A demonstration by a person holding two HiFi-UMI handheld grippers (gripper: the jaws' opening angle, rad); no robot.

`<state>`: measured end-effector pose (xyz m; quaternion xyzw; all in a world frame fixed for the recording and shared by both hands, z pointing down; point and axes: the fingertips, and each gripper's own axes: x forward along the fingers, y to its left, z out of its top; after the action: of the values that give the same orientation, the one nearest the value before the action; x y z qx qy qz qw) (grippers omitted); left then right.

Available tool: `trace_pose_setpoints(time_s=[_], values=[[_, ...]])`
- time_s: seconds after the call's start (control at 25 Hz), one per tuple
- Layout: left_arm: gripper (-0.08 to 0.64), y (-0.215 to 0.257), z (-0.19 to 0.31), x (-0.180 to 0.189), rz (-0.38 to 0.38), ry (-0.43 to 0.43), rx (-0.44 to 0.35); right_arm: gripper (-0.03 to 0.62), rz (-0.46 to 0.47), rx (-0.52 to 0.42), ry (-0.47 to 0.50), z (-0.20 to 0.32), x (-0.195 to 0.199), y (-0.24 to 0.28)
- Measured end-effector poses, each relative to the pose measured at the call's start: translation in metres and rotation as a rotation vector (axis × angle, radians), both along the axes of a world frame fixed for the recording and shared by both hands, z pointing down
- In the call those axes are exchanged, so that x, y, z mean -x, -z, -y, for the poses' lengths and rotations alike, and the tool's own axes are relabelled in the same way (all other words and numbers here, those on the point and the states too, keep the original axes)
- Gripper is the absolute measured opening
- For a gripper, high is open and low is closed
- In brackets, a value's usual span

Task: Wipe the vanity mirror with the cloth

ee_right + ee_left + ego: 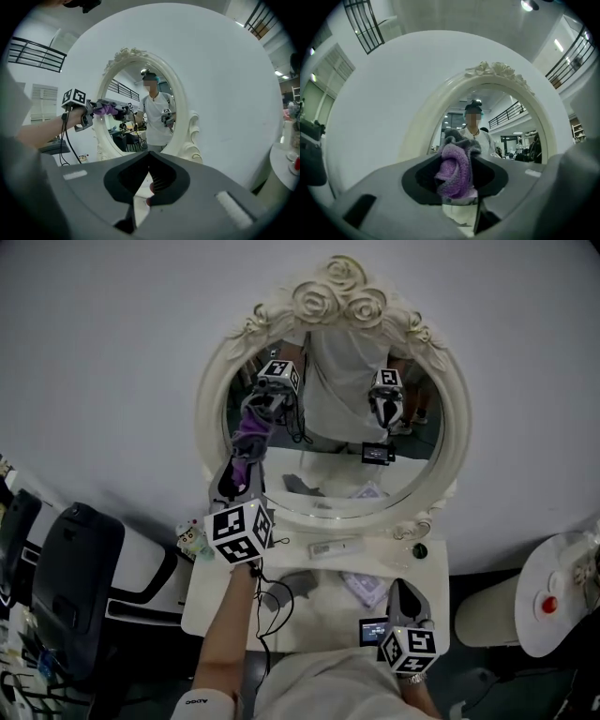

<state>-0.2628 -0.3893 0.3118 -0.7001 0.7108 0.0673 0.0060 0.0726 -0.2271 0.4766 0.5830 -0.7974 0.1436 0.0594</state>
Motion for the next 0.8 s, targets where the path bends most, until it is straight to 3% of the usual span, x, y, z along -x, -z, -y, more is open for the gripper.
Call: trace_pose_setpoints(time_s=[0.2, 0.4, 0.56, 0.68, 0.8], values=[[0.153, -0.005, 0.000, 0.031, 0.008, 0.047, 0.018, 0.008, 0.001, -0.006, 0.020, 0.005, 0.016, 0.003], [0.153, -0.003, -0.008, 0.018, -0.033, 0.004, -0.001, 0.008, 0.009, 0.002, -0.005, 0.003, 0.011, 0.002], [0.155, 0.003, -0.016, -0.032, -0.034, -0.113, -0.032, 0.008, 0.008, 0.007, -0.038, -0.002, -0.001, -0.001], [0.155, -0.005, -0.012, -0.093, 0.024, -0.230, -0.029, 0.008, 0.004, 0.013, -0.074, -0.008, -0.014, -0.003], [0.155, -0.024, -0.008, -0.153, 0.013, -0.343, 0.004, 0.008, -0.004, 0.014, -0.113, -0.017, -0.031, -0.005]])
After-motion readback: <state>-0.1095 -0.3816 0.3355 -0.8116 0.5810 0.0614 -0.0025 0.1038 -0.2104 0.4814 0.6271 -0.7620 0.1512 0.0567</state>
